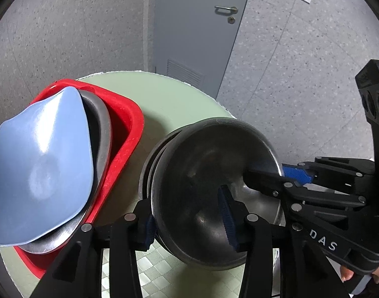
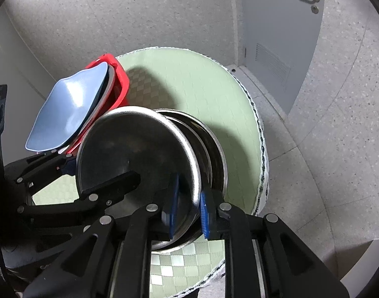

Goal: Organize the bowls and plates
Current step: 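Lower the steel bowl onto the small steel bowl and open both tools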

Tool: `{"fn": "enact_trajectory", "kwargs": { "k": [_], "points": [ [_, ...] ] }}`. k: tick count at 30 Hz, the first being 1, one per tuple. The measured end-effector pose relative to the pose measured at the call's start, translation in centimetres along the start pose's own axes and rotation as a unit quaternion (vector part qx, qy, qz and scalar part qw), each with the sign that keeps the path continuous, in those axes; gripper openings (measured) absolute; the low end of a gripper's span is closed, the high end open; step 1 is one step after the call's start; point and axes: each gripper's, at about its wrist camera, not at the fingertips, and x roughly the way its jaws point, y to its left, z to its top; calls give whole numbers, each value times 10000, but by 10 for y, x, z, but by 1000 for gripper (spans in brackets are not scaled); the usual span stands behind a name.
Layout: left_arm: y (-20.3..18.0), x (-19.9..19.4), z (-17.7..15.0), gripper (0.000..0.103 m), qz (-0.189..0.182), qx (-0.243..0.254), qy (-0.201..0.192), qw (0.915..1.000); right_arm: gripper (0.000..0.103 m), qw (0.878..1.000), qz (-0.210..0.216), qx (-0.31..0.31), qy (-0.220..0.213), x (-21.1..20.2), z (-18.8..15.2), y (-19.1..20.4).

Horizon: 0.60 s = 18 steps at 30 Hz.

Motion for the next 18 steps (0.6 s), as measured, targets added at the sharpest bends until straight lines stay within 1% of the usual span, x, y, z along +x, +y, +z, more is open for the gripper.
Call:
{"fn": "enact_trajectory", "kwargs": {
  "k": [4, 5, 6, 8, 10, 14, 15, 16, 17, 18],
  "points": [
    [-2, -2, 0, 42, -139, 70, -15, 9999, 15, 9997, -233, -36, -53, -8, -4, 3],
    [-3, -2, -1, 44, -103, 118, -25, 9999, 16, 9995, -311, -46, -68, -10, -5, 3],
    [-4, -2, -2, 48, -60, 155, -35, 9999, 15, 9987, -483, -100, -97, -13, -7, 5],
    [-3, 0, -3, 49, -26, 157, -32, 9999, 17, 9968, -744, -232, -171, -16, -10, 8],
    [0, 0, -3, 49, -12, 90, -40, 10000, 17, 9974, -668, -195, -208, -16, -12, 6],
    [1, -5, -6, 49, -41, 22, -54, 10000, 17, 9968, -721, -202, -287, -17, -15, 5],
    [1, -7, -7, 50, -41, -8, -70, 10000, 20, 9968, -719, -173, -315, -17, -16, 4],
    [3, -10, -9, 50, -51, -62, -110, 9999, 28, 9968, -713, -128, -329, -18, -16, 3],
    [4, -13, -8, 52, -76, -86, -132, 9998, 32, 9969, -709, -81, -331, -18, -17, 1],
    [5, -17, -9, 55, -114, -114, -162, 9997, 39, 9971, -676, 0, -346, -19, -18, -3]
  ]
}}
